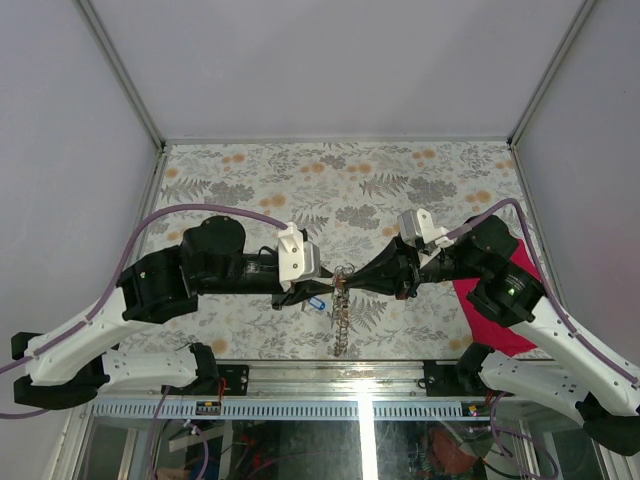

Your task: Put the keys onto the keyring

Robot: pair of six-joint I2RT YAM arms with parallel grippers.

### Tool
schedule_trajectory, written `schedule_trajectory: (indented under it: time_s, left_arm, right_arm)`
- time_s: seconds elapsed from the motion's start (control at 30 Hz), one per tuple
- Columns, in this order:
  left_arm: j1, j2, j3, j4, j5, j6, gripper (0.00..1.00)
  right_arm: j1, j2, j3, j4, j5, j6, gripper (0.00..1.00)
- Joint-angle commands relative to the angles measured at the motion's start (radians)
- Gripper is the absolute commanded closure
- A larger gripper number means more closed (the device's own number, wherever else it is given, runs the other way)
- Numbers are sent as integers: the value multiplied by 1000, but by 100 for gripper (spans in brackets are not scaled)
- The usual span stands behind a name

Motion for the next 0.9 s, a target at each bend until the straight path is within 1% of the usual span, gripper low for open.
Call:
schedule_trajectory:
  time_s: [0.0,0.17,0.23,0.27,0.37,0.47,0.7,0.77,0.87]
  left_arm:
    - [-5,5,-1,50,14,-3,78]
    - [-4,9,-1,50,12,-3,91]
    - [-4,7,-2,50,11,-5,99]
    - [-4,7,-4,51,11,-5,100]
    - [-3,7,-6,54,13,-11,100]
    - [-4,1,-16,75,11,-21,100]
    - [-4,-12,-55,154,10,-48,100]
    - [-4,-11,-63,173,14,-53,100]
    - [-4,-15,-74,197,10,-60,94]
  right_arm:
    - [1,-25,59,97,9,17,100]
    - [1,-28,56,108,9,22,100]
    - [1,-31,52,117,13,28,100]
    - [1,-34,51,124,15,33,100]
    - [1,-41,36,162,31,57,100]
    - [2,-53,5,242,54,100,100]
    - [0,-76,-64,409,127,187,100]
    - [2,-79,-78,432,154,200,100]
    - [2,-89,-96,456,194,213,100]
